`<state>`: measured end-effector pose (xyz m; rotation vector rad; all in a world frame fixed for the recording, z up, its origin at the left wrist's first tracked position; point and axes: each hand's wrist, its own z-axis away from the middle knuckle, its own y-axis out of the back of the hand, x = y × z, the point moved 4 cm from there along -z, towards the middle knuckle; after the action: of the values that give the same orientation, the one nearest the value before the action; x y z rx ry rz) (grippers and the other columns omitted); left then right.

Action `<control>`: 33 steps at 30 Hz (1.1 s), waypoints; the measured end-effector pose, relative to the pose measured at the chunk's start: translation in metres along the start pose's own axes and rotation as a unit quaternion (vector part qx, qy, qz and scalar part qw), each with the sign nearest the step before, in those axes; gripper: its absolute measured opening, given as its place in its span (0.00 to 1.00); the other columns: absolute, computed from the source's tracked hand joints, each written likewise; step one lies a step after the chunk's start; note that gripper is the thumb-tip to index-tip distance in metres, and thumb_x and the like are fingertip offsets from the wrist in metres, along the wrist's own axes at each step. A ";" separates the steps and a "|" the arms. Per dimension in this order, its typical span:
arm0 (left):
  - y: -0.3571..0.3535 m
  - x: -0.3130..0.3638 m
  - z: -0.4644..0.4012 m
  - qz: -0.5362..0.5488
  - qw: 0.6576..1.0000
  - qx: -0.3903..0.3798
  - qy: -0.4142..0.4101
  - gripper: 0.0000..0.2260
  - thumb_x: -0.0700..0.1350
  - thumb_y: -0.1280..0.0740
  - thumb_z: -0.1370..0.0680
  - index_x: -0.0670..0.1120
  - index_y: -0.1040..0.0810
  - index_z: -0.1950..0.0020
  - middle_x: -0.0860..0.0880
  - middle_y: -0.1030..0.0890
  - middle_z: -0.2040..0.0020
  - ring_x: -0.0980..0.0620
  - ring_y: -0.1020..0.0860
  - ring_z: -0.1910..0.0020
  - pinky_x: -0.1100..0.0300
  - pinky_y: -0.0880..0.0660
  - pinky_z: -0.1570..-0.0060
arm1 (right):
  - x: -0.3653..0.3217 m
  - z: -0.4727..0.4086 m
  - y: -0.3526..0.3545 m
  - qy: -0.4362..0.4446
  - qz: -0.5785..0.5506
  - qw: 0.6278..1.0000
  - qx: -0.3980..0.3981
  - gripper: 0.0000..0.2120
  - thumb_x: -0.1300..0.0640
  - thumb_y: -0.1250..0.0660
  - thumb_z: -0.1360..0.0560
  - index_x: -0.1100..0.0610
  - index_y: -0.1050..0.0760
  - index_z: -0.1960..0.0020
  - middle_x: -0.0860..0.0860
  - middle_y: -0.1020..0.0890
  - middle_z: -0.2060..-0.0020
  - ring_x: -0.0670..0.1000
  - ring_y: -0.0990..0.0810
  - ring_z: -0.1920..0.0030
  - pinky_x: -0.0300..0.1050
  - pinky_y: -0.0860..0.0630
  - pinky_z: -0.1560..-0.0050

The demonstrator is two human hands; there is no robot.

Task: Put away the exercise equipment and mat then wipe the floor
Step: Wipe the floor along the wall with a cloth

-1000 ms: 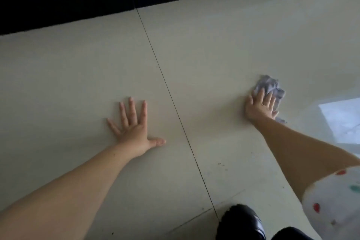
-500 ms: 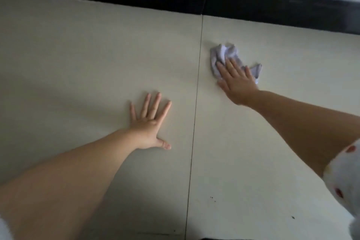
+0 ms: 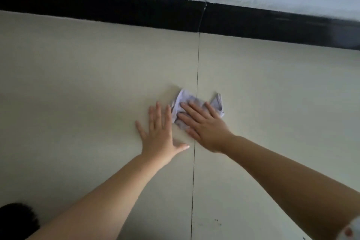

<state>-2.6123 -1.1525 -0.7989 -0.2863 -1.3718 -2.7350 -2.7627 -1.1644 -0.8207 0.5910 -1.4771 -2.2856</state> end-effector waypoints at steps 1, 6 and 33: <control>0.001 0.007 -0.008 0.023 1.000 0.003 0.002 0.54 0.70 0.36 0.32 0.50 0.72 0.26 0.46 0.71 0.25 0.45 0.68 0.25 0.33 0.60 0.32 | 0.012 -0.014 0.009 -0.021 -0.002 1.000 0.010 0.28 0.43 0.62 0.19 0.51 0.42 0.24 0.52 0.39 0.25 0.54 0.42 0.25 0.60 0.46 0.28; 0.000 0.014 -0.034 0.022 0.999 -0.038 0.014 0.57 0.72 0.34 0.35 0.53 0.74 0.27 0.48 0.75 0.27 0.45 0.72 0.27 0.32 0.64 0.34 | 0.115 -0.021 0.034 -0.297 -0.090 0.949 0.056 0.26 0.44 0.60 0.19 0.46 0.58 0.23 0.48 0.57 0.23 0.48 0.60 0.23 0.56 0.60 0.25; -0.002 0.015 -0.033 -0.001 0.997 -0.070 0.021 0.56 0.73 0.37 0.35 0.54 0.83 0.38 0.49 0.83 0.36 0.43 0.76 0.29 0.31 0.64 0.34 | 0.218 0.047 0.040 -0.628 -0.234 0.737 0.084 0.27 0.46 0.56 0.18 0.51 0.55 0.22 0.53 0.55 0.22 0.54 0.57 0.23 0.61 0.59 0.26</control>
<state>-2.6317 -1.1774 -0.8168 -0.2350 -1.1723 -2.8269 -2.9700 -1.2537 -0.7993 -0.9384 -2.2362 -3.1469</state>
